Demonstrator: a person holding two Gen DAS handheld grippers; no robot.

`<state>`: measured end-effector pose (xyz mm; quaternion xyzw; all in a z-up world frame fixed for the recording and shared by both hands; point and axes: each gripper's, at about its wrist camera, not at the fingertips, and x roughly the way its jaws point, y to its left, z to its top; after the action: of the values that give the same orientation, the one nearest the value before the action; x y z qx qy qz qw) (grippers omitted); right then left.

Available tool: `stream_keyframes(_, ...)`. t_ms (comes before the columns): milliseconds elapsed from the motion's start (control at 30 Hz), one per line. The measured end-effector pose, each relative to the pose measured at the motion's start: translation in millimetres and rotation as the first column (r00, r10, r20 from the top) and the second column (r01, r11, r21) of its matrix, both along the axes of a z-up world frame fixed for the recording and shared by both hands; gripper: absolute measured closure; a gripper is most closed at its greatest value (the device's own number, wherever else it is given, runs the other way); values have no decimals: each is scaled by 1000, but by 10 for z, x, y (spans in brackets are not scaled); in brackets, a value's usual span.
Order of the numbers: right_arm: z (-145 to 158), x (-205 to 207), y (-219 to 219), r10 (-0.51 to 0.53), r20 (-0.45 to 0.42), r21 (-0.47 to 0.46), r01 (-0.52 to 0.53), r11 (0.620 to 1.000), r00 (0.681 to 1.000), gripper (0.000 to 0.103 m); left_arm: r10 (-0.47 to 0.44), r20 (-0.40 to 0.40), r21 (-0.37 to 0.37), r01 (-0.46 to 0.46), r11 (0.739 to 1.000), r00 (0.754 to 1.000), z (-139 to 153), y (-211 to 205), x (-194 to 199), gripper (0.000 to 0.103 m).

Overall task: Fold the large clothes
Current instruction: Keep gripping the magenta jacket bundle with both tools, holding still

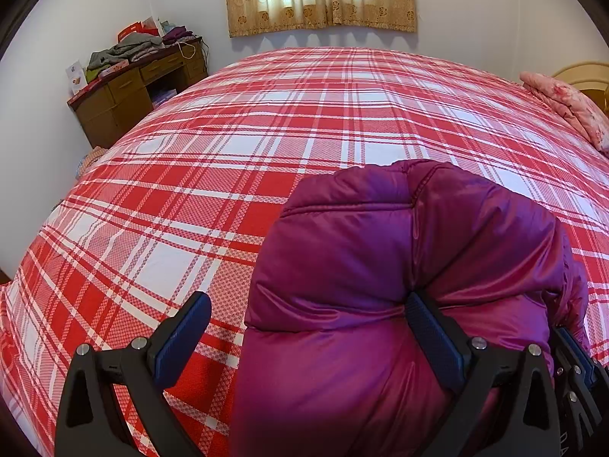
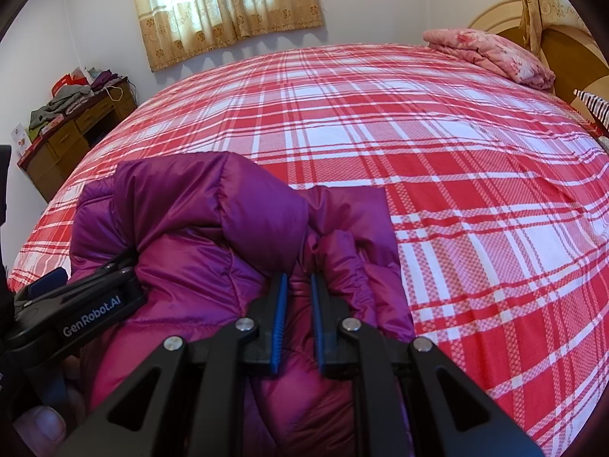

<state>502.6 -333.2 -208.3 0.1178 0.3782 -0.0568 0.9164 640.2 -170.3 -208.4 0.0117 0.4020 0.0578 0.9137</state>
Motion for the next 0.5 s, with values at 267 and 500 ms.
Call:
stream_keyframes(267,0,4,-4,0,-1,-3,0,1000,1000,89,1,1,2,-1,1000,1000,-1,-6,-3,1)
stream_keyframes(500,5,10,11,0,-1,-3,0,1000,1000,89,1,1,5,-1,1000,1000,1,-10,-6,1)
